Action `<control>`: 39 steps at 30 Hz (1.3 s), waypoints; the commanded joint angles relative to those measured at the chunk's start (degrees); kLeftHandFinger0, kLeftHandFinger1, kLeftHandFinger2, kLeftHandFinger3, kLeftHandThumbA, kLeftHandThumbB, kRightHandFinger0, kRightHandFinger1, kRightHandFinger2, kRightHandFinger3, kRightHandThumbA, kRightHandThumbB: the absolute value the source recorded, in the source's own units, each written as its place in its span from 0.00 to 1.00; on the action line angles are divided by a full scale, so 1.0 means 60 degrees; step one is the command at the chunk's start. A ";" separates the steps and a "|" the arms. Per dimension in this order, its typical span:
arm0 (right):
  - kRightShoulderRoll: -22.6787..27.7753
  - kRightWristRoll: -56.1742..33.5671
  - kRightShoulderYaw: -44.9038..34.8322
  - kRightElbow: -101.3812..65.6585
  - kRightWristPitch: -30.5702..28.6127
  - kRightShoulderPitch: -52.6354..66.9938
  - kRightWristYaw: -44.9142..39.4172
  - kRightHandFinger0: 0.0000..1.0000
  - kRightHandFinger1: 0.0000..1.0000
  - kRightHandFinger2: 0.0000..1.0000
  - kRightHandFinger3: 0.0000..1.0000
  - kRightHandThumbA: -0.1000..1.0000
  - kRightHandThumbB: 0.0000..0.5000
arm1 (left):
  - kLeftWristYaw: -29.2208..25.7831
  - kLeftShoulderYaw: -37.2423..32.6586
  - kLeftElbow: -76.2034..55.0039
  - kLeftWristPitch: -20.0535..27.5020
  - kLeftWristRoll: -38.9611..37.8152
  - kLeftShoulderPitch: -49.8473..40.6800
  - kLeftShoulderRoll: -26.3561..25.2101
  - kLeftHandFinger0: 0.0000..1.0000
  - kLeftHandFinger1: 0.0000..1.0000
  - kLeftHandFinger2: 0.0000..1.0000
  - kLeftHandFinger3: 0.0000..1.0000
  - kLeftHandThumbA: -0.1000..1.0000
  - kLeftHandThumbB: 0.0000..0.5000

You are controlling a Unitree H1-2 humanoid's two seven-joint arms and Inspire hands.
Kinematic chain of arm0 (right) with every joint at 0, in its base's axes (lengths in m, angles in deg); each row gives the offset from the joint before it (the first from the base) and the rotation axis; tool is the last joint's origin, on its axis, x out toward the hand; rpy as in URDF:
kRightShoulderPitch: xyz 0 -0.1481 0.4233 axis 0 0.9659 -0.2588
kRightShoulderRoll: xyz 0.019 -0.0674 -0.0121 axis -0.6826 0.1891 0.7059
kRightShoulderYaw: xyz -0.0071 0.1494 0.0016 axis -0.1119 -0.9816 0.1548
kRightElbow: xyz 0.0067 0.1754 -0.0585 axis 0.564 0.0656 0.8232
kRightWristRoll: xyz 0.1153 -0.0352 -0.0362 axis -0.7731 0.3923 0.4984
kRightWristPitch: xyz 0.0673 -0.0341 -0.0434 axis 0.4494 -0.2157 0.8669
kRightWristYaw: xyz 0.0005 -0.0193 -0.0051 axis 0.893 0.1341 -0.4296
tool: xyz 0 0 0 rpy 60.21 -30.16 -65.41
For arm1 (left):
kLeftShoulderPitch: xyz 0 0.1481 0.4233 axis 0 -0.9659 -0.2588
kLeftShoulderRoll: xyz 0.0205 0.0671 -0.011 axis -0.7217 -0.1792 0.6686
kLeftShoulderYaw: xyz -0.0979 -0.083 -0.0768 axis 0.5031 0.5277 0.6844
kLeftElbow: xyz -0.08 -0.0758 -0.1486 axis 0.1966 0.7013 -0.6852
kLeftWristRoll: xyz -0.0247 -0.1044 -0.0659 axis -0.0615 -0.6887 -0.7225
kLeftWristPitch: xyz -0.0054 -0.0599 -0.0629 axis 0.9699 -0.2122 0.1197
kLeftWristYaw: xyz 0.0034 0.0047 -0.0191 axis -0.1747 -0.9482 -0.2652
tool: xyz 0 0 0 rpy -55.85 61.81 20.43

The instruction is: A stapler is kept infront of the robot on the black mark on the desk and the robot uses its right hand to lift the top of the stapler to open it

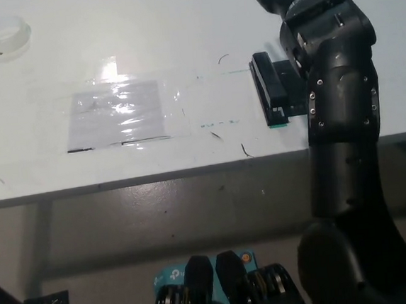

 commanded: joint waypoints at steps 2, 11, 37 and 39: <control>0.0051 0.0032 0.0072 -0.0478 -0.0091 0.0044 -0.0432 0.76 0.84 0.88 1.00 1.00 0.33 | -0.0008 0.0026 -0.0364 -0.0028 -0.0131 -0.0098 -0.0205 0.34 0.43 0.59 0.74 1.00 0.42; 0.1305 0.0292 0.2007 -0.3680 0.1038 0.3450 -0.1269 0.73 0.75 0.76 0.90 0.96 0.06 | 0.0033 0.0038 -0.0310 -0.0054 -0.0098 0.0002 -0.0397 0.38 0.45 0.61 0.76 1.00 0.42; 0.3907 0.6625 0.4451 -0.1611 -0.4038 0.8897 -0.2511 0.43 0.45 0.51 0.65 0.54 0.08 | 0.0014 0.0100 -0.0322 -0.0220 -0.0228 0.0143 -0.0531 0.37 0.43 0.58 0.73 0.99 0.48; 0.3855 0.6827 0.4418 -0.1009 -0.4546 0.8859 -0.2370 0.45 0.46 0.50 0.64 0.54 0.12 | 0.0032 0.0075 -0.0344 -0.0240 -0.0187 0.0146 -0.0570 0.37 0.43 0.58 0.74 1.00 0.47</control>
